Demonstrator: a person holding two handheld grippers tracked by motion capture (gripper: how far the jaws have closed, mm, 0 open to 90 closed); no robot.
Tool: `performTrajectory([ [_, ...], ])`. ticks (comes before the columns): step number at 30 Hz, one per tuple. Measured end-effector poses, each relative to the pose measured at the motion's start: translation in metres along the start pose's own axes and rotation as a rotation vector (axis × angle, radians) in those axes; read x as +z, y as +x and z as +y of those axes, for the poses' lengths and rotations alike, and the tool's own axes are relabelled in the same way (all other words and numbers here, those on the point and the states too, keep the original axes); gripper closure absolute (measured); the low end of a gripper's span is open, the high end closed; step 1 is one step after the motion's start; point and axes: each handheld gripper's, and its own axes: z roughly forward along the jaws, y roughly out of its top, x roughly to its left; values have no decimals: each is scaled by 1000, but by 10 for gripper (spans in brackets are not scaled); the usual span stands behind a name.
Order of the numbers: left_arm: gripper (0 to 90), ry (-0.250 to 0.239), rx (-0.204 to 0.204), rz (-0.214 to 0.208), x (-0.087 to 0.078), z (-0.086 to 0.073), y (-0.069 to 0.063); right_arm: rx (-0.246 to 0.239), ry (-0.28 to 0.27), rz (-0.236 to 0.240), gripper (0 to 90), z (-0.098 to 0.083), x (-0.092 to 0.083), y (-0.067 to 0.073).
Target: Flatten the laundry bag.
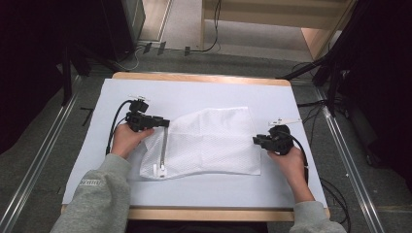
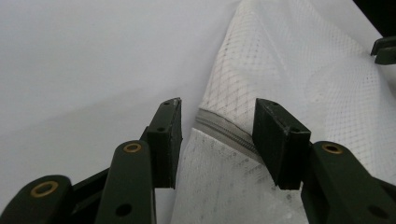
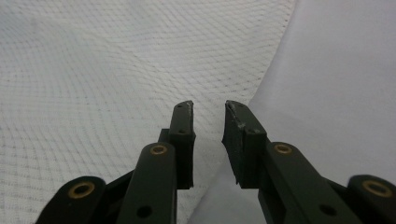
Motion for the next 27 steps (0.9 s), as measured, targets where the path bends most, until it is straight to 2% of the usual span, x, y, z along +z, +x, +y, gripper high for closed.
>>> performTrajectory([
  [6, 521, 43, 13, -29, 13, -3, 0, 9, 6, -12, 734, -7, -4, 0],
  [11, 535, 63, 18, -38, 17, -5, -2, 12, 5, -18, 733, -10, -6, -2],
  [13, 578, 68, 21, -42, 18, -5, -3, 14, 6, -20, 732, -10, -6, -2],
  [14, 623, 95, 32, -37, 20, -7, -4, 15, 8, -19, 732, -10, -6, -2],
  [15, 678, 95, 32, -37, 20, -7, -4, 15, 8, -19, 732, -10, -6, -2],
  [16, 715, 110, 32, -54, 23, -8, -6, 16, 9, -16, 732, -10, -5, -1],
  [17, 794, 110, 32, -54, 23, -8, -6, 16, 9, -16, 732, -10, -5, -1],
  [18, 794, 119, 45, -46, 23, -8, -7, 11, 6, -15, 732, -10, -5, -1],
  [19, 843, 127, 59, -42, 23, -8, -8, 11, 9, -14, 732, -9, -4, -1],
  [20, 900, 120, 56, -43, 22, -7, -9, 6, 9, -10, 731, -9, -3, 0],
  [25, 900, 87, 58, -51, 12, -4, -10, 7, 13, -7, 731, -8, -2, 1],
  [27, 900, 56, 66, -46, 1, -1, -12, 7, 12, -6, 731, -8, -2, 1],
])
